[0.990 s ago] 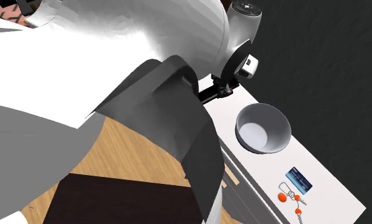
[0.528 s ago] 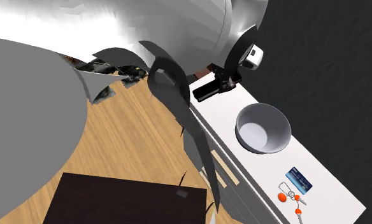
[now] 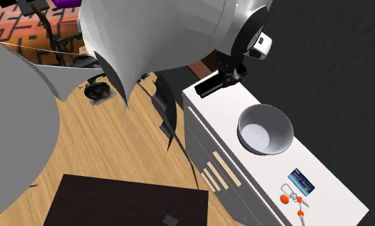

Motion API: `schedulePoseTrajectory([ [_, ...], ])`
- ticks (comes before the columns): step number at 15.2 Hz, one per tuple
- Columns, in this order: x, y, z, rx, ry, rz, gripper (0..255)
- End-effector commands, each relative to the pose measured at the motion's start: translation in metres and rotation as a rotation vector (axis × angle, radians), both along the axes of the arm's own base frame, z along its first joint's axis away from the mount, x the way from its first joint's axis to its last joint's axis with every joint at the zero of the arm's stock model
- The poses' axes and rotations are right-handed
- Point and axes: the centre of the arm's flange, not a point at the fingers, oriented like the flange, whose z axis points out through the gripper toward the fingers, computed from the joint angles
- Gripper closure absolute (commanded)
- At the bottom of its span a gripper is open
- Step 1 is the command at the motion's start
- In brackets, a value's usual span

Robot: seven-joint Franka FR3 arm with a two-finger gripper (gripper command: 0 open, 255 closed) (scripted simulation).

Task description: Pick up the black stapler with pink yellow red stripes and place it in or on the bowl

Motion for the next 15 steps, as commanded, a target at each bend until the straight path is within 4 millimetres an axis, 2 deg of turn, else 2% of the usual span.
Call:
schedulePoseTrajectory([
  [1,0.0,0.0,0.012,0.0,0.0,0.0,255],
  [4,0.0,0.0,0.024,0.0,0.0,0.0,255],
  [15,-0.094,-0.11,0.019,0.0,0.0,0.0,255],
])
